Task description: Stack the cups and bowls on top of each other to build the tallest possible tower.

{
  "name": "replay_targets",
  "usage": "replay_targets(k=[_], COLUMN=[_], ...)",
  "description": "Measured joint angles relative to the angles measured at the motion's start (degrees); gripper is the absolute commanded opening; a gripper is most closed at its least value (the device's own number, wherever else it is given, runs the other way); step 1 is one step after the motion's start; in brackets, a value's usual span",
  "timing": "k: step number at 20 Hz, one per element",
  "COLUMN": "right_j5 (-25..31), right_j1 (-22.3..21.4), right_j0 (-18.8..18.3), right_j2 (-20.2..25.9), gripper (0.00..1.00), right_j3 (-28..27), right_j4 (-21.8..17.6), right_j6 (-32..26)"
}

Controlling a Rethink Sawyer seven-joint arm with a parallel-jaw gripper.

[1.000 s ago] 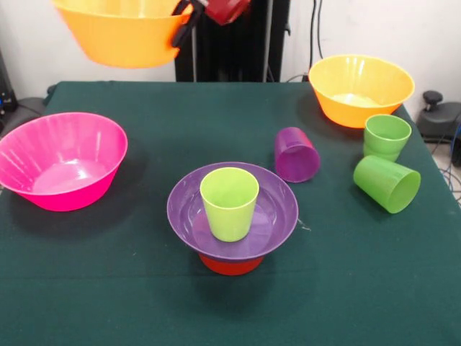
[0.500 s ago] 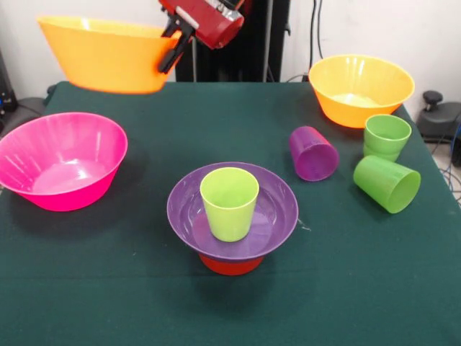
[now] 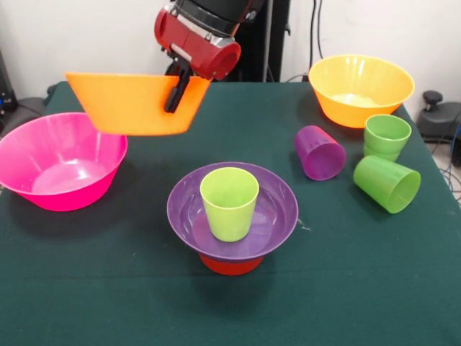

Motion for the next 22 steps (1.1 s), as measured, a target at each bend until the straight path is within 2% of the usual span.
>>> replay_targets(k=[5,6,7,10,11,13,17,18,19,22], right_j5=[0.00,0.01,0.13,0.80,3.74,6.18,14.77,17.27,22.54,26.28], right_j1=[-1.30,-2.18,-3.41,-4.00,-4.99,-5.53,-6.74,-6.98,-7.19,-7.16], right_j0=[-2.20,-3.15,-4.34,-4.80,-5.37,-5.68,-6.78,-7.22,-8.20,-8.80], right_j2=[3.29,5.07,7.29,8.24,9.64,10.39,12.53,13.19,14.55,15.43], gripper=[0.00,0.00,1.00,1.00,1.00,1.00,1.00,1.00,1.00,1.00], right_j3=[0.35,0.80,1.49,1.71,1.78,1.78,1.77,1.77,1.77,1.78], right_j4=[2.49,3.71,5.40,6.34,7.93,8.86,11.28,11.90,12.96,13.48], right_j6=[0.00,0.00,0.00,0.00,0.00,0.00,0.00,0.00,0.00,0.00])
